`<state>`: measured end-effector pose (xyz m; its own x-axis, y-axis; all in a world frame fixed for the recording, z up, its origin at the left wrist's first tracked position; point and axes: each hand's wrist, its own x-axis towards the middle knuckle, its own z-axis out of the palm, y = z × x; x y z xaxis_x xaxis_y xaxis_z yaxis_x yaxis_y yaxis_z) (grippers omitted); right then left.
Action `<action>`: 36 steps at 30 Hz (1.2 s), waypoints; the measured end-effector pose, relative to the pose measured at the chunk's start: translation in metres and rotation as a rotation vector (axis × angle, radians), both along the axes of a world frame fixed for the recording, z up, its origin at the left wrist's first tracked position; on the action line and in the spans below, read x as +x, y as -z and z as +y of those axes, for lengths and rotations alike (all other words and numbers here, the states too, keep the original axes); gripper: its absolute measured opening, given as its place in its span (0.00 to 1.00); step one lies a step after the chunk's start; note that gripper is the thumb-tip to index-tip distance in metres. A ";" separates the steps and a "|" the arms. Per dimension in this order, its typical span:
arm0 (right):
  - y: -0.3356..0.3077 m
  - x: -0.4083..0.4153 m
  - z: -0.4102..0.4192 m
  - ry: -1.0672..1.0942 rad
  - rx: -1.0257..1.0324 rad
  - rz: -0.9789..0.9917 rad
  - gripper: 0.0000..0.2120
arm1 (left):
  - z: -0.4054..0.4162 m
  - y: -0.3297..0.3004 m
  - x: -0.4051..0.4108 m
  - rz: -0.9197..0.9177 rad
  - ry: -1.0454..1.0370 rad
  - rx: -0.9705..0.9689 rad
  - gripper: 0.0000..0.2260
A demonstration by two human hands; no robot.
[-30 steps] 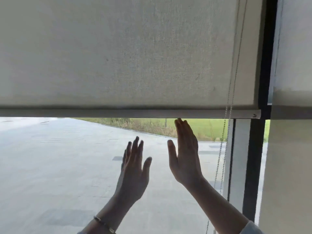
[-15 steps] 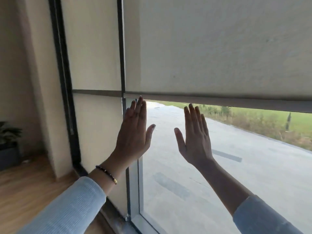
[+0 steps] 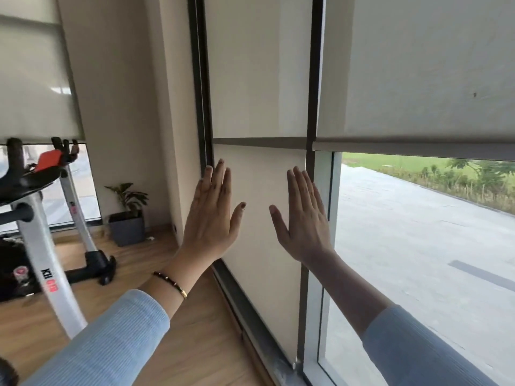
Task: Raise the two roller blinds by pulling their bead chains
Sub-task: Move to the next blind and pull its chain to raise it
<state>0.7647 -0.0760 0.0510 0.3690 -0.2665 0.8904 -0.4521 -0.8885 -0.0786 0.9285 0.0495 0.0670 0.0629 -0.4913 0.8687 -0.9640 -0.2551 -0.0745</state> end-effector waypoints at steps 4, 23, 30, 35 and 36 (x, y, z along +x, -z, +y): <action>0.009 0.084 -0.042 -0.089 0.009 -0.002 0.34 | -0.031 0.014 0.070 0.011 -0.073 0.027 0.32; 0.012 0.480 -0.241 -0.317 0.029 0.038 0.30 | -0.211 0.009 0.422 0.075 -0.291 0.053 0.32; 0.015 0.641 -0.321 -0.239 0.058 0.062 0.30 | -0.284 0.004 0.586 0.080 -0.305 0.078 0.31; 0.008 0.734 -0.370 -0.210 0.086 0.042 0.29 | -0.342 -0.002 0.687 0.077 -0.292 0.078 0.32; 0.008 0.751 -0.379 -0.214 0.092 0.041 0.30 | -0.354 -0.001 0.705 0.076 -0.289 0.078 0.32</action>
<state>1.5159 -0.4553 0.0430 0.4614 -0.2576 0.8490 -0.2589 -0.9544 -0.1488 1.6332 -0.3044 0.0677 0.2730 -0.5084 0.8167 -0.8558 -0.5161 -0.0351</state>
